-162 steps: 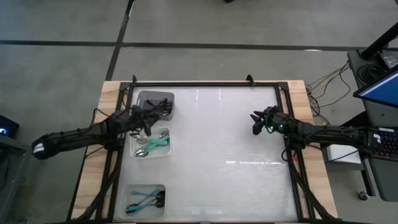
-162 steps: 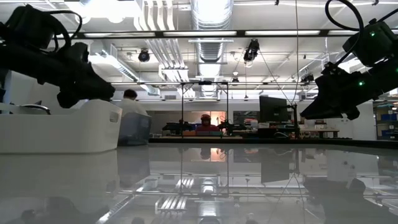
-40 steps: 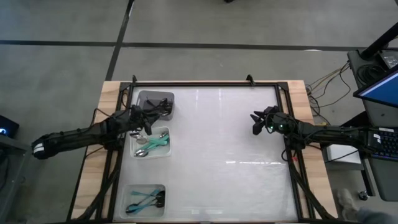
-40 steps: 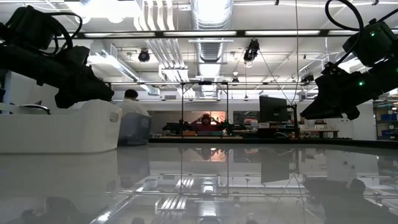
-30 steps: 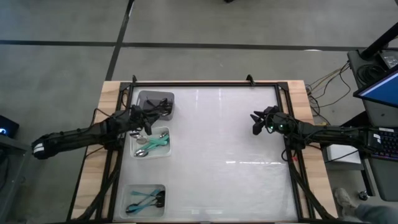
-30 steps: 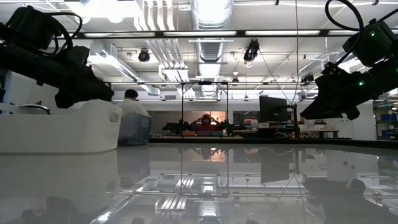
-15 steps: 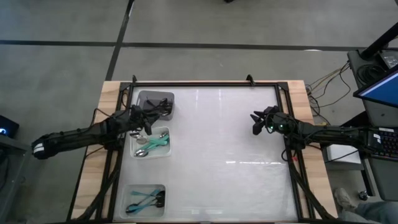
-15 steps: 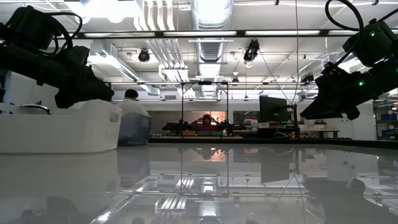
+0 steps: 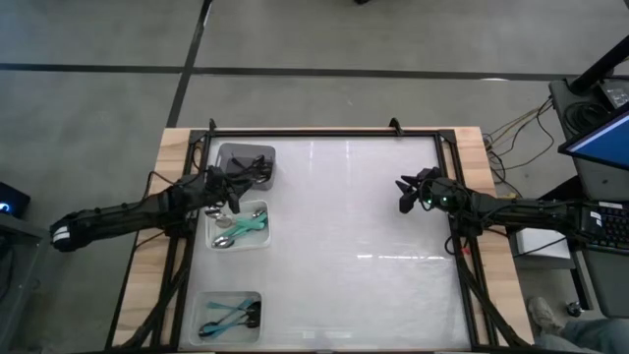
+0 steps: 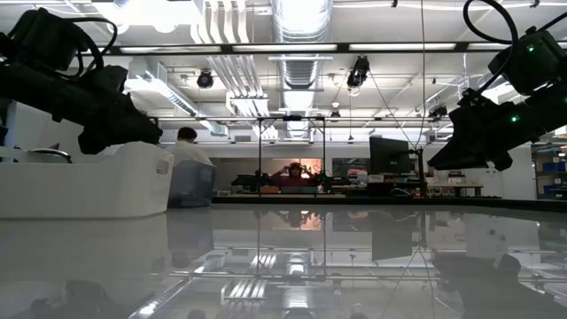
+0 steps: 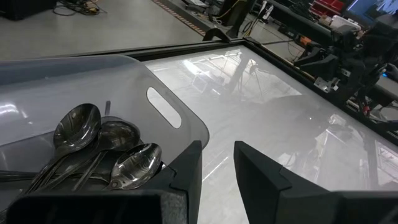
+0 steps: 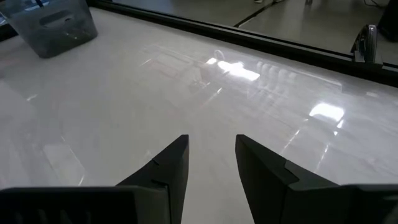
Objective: Sort silverware by color (type)
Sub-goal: Return to Home Position
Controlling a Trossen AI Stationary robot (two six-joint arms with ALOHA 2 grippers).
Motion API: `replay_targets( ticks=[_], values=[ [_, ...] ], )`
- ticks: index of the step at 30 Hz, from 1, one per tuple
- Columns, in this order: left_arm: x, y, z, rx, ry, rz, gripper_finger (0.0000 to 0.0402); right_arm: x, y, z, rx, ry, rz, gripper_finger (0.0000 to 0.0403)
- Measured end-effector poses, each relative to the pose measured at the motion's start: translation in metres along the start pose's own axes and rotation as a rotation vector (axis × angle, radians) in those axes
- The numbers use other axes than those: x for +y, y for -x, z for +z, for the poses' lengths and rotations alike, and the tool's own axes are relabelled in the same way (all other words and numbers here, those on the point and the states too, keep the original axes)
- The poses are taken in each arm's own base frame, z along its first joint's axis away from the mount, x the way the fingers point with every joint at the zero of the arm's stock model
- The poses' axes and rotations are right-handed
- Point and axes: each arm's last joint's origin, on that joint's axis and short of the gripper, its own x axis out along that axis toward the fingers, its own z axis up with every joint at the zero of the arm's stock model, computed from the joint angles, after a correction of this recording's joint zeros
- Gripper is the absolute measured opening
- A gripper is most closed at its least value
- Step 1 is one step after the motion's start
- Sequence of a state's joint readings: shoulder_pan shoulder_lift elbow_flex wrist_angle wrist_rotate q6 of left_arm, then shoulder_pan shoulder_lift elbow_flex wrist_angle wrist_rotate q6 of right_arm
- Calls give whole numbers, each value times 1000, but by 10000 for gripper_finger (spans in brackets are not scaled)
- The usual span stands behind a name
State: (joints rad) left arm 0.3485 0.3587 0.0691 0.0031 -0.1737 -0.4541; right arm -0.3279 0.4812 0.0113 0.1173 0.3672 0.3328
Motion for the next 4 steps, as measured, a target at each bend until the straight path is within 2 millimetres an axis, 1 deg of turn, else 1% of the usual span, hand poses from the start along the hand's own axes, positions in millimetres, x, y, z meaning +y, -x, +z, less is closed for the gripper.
replay_targets(
  ticks=[4],
  values=[
    [0,0,0,0,0,0,76,0,0,0,0,0,0,123]
  ],
)
